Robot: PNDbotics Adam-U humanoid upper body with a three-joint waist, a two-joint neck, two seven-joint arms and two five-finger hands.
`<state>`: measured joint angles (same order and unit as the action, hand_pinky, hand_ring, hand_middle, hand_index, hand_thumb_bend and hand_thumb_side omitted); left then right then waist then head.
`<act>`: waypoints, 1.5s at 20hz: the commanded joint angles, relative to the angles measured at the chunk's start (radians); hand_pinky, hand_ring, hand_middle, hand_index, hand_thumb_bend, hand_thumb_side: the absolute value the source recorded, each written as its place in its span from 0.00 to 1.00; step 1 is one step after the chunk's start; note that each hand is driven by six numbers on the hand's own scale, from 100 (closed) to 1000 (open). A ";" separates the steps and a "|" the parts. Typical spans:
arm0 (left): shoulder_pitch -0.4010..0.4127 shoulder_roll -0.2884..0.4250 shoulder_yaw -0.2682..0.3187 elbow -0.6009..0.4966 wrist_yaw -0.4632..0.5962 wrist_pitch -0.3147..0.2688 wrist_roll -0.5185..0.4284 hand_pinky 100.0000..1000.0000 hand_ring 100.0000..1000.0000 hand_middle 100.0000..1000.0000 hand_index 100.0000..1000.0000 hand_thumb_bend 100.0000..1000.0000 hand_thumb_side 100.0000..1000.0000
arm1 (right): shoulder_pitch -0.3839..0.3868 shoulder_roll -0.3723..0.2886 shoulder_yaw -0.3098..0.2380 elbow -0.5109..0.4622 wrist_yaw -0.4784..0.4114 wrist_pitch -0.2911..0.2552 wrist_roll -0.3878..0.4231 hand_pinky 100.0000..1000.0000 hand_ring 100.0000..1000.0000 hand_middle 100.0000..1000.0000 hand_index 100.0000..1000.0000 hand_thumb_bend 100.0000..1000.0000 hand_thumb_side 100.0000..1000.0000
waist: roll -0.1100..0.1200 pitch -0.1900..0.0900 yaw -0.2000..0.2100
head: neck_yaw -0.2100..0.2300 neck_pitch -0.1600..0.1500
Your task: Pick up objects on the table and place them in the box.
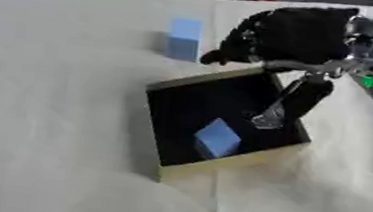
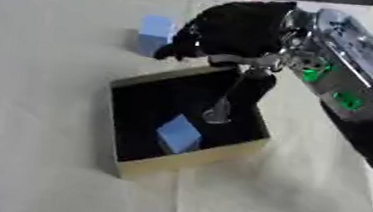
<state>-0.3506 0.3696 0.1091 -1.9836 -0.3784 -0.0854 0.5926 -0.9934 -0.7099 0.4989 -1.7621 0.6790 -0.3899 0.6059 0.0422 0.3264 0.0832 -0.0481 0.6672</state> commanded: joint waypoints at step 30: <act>-0.270 0.342 -0.134 -0.016 -0.096 0.319 -0.378 0.76 0.68 0.72 0.91 0.10 0.75 | 0.180 0.017 -0.429 -0.238 -0.623 0.258 -0.934 0.84 0.76 0.72 0.96 0.00 1.00 | 0.026 -0.004 -0.040 | 0.048 -0.012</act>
<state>-0.6043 0.6527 -0.0148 -1.9837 -0.4603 0.2032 0.2658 -0.8017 -0.6820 0.0855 -1.9852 0.0685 -0.1279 -0.3171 0.0691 0.3396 0.0411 -0.0040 0.6659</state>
